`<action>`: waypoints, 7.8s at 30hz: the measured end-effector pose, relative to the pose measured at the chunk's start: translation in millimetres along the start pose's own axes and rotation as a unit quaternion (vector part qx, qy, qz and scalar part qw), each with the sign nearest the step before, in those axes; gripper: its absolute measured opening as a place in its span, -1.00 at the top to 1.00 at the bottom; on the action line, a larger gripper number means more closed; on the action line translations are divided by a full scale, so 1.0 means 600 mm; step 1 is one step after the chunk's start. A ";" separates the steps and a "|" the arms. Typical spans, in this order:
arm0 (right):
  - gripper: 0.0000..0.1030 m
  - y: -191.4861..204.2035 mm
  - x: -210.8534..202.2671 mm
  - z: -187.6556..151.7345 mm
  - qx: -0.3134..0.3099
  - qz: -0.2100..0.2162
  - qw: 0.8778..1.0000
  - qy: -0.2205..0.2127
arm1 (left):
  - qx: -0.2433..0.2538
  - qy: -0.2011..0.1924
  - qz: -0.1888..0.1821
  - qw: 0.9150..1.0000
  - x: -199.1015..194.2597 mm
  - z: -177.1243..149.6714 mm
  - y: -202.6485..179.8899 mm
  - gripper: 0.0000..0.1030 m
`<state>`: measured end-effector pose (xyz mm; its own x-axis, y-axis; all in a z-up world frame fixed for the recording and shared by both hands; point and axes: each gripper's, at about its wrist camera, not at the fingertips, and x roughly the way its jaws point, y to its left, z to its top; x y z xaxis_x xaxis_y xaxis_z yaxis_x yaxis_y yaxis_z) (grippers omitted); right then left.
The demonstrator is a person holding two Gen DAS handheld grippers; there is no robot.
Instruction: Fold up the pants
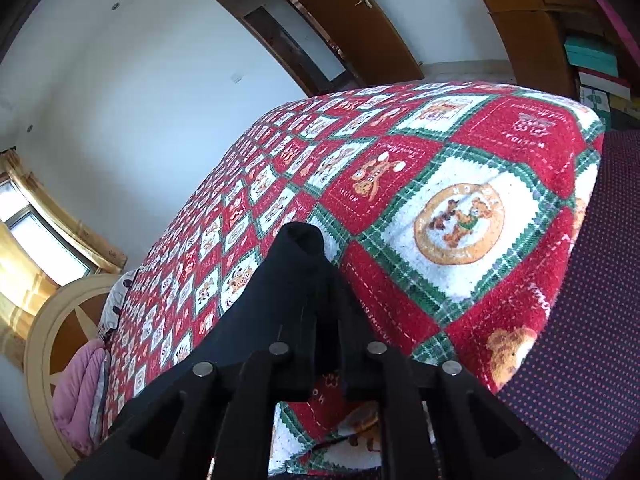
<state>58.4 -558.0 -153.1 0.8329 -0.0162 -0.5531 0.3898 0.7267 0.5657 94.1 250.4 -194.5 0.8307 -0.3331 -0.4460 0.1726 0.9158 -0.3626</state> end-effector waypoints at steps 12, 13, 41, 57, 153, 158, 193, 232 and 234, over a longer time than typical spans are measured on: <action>0.38 0.069 -0.097 -0.008 -0.056 -0.064 0.991 -0.102 | -0.073 0.028 0.021 0.997 -0.048 -0.005 0.051 -0.06; 0.38 0.083 -0.099 -0.013 -0.069 -0.062 0.990 -0.102 | -0.074 0.031 0.005 0.997 -0.049 -0.007 0.039 -0.06; 0.38 0.453 0.148 -0.463 -0.622 0.039 0.769 0.139 | 0.140 0.072 0.081 0.984 0.018 0.004 -0.103 0.75; 0.65 0.453 0.150 -0.461 -0.592 0.086 0.785 0.160 | 0.134 0.058 0.084 0.986 0.009 0.018 -0.097 0.77; 0.25 0.205 0.073 -0.199 -0.165 0.001 0.974 0.156 | 0.191 0.103 -0.099 0.971 0.162 -0.113 -0.496 -0.06; 0.25 0.182 0.068 -0.185 -0.143 0.007 0.982 0.126 | 0.198 0.092 -0.095 0.971 0.161 -0.118 -0.495 -0.08; 0.89 0.098 0.000 -0.126 -0.064 -0.018 0.996 0.059 | 0.175 0.072 -0.120 0.975 0.159 -0.125 -0.482 -0.18; 0.00 0.045 0.080 0.079 -0.019 0.011 0.997 0.078 | 0.112 0.007 -0.022 0.993 0.139 -0.096 -0.427 -0.52; 0.41 0.047 0.095 0.079 -0.023 0.007 0.996 0.082 | 0.094 0.017 -0.020 0.995 0.148 -0.095 -0.415 -0.52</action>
<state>135.3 -571.1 -140.0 0.7608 0.1038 -0.6407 0.3573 0.7571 0.5469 94.9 -20.0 -190.7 0.8031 -0.3750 -0.4631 0.3044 0.9263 -0.2220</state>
